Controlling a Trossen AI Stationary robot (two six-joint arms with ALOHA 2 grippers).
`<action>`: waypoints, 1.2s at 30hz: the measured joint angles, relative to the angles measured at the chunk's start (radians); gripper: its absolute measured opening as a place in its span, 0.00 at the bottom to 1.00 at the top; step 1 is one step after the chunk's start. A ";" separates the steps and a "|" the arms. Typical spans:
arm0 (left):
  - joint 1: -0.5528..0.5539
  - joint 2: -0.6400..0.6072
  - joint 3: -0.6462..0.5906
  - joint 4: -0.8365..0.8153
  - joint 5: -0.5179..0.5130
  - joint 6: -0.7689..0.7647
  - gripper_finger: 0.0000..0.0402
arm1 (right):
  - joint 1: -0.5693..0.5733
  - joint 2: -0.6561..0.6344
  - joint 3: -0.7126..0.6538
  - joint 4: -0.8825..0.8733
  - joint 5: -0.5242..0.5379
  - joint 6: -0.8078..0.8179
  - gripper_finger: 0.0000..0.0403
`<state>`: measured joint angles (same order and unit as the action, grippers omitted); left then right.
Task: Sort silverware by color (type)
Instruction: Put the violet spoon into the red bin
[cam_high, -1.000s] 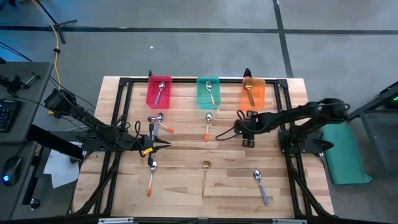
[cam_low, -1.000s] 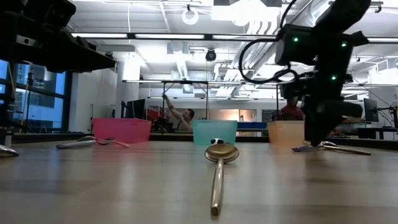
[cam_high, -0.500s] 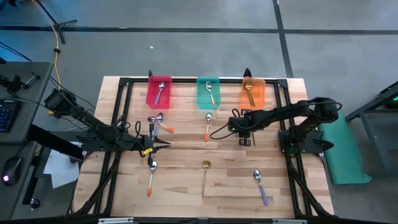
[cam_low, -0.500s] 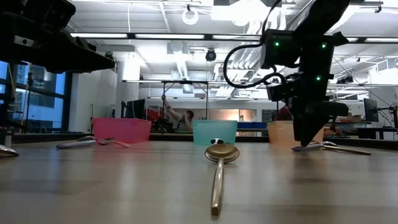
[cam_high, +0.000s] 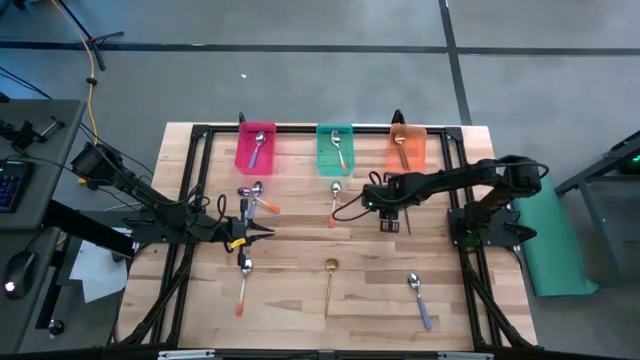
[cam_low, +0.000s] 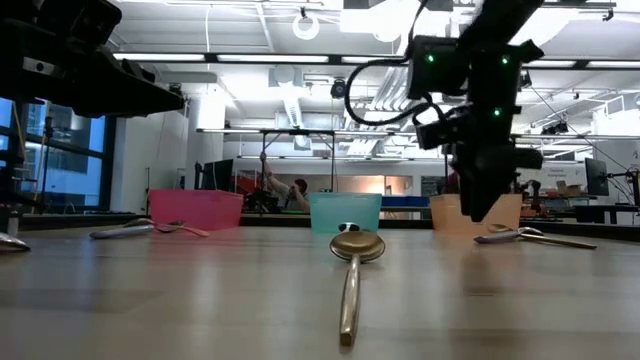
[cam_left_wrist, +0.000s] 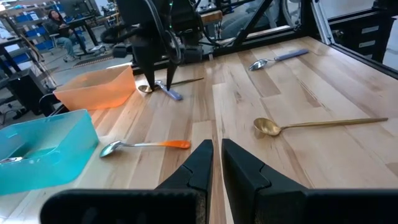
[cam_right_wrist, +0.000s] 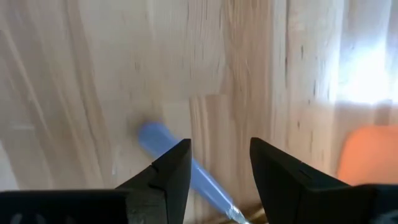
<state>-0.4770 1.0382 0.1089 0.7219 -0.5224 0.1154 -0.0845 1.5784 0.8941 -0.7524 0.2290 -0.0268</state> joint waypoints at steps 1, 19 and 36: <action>0.000 0.000 0.000 0.000 0.000 0.000 0.06 | 0.000 0.000 0.010 -0.018 0.001 0.000 0.37; 0.000 0.000 0.000 -0.002 0.000 -0.007 0.06 | 0.004 -0.003 -0.119 -0.063 0.022 0.038 0.37; 0.000 0.000 0.000 -0.002 0.000 -0.002 0.06 | -0.046 -0.006 -0.155 0.013 -0.005 0.022 0.32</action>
<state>-0.4774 1.0382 0.1089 0.7204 -0.5224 0.1135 -0.1303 1.5724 0.7391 -0.7396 0.2241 -0.0053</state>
